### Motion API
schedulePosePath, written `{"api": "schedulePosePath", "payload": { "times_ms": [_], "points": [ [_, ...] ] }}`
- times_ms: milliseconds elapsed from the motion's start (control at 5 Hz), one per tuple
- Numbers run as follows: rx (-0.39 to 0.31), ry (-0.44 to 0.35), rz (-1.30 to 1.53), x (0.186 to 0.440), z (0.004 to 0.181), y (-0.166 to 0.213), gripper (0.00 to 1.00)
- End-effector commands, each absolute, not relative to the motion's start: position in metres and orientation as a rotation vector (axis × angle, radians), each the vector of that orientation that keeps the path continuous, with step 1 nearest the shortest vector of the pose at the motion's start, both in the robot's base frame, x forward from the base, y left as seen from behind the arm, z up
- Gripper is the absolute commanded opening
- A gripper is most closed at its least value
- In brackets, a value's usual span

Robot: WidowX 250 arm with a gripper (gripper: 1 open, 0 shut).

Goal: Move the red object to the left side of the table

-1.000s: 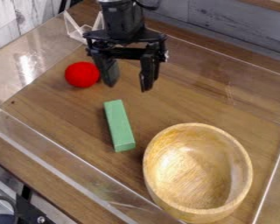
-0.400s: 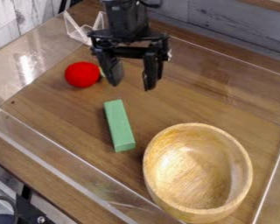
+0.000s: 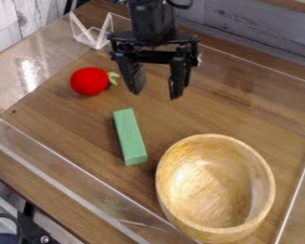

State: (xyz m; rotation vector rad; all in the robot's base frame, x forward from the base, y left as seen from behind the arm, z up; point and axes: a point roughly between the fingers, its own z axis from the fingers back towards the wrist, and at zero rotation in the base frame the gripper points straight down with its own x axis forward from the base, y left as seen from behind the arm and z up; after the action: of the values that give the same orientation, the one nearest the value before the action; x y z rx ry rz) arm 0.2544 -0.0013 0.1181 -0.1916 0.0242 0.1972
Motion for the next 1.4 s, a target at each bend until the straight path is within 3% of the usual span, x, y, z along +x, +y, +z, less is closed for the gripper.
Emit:
{"api": "schedulePosePath", "payload": {
  "times_ms": [0,400,800,1200],
  "points": [
    [-0.165,-0.031,0.223,0.249,0.131,0.0,1.0],
    [-0.146,-0.097,0.279,0.251,0.114,0.02,1.0],
    [-0.111,-0.155,0.249,0.269,0.147,0.026,1.0],
    [-0.124,-0.114,0.34,0.253,0.112,0.018,1.0]
  ]
}}
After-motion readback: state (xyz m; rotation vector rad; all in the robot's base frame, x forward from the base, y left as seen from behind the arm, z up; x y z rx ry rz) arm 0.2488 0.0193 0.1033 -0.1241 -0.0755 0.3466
